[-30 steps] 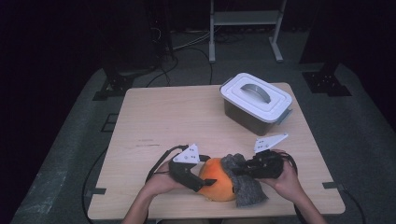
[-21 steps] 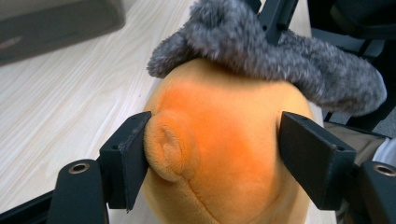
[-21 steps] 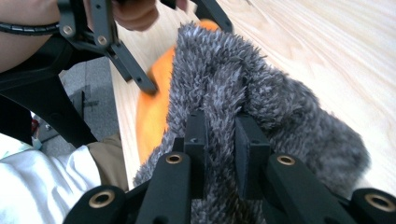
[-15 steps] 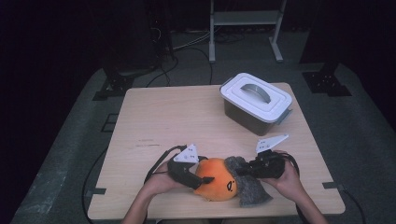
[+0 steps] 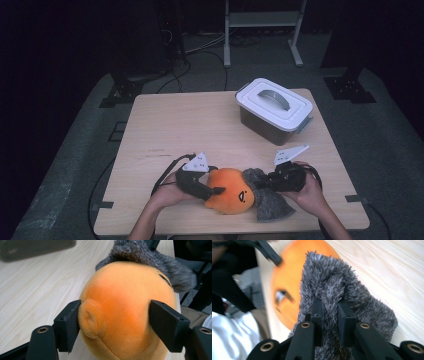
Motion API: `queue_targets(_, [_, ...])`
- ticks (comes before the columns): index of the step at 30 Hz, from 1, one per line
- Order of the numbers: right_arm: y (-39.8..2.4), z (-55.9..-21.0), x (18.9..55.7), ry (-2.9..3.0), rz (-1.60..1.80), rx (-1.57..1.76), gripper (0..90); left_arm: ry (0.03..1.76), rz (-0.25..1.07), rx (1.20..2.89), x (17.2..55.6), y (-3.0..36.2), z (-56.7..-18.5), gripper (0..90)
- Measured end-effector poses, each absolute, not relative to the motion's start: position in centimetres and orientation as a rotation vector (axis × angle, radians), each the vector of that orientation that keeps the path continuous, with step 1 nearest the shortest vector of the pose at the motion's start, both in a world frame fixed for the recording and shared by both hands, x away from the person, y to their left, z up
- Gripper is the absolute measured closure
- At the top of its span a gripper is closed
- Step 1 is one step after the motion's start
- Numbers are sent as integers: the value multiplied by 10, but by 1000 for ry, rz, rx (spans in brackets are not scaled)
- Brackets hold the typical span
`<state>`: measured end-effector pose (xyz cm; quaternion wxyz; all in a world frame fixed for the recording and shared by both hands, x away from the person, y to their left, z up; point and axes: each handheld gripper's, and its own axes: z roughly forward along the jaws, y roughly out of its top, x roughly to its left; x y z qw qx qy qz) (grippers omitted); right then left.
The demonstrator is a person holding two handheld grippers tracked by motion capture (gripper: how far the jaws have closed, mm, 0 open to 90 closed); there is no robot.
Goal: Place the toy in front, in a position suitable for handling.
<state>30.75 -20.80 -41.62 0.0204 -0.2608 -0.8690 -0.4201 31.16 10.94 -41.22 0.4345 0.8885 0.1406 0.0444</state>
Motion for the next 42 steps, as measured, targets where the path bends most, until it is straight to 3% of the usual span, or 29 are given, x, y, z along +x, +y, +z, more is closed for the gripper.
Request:
queue_targets(6, [-197,-402,300,-2667,-1410,-728,765,357,108,2211,313,113,-414,288])
queue_targets(17, [-203,-422,305,-2722,-1256,-791,762,394,68,2199,318,124,-418,287])
queue_targets(23, [-197,-400,295,-2677,-1399,-711,762,390,68,2208,319,127,-418,284])
queue_targets(32, [-194,-416,297,-2776,-1248,-733,759,419,64,2206,321,133,-420,283])
queue_targets(42, [-183,-405,291,-2745,-1345,-678,756,384,29,2208,320,136,-418,262])
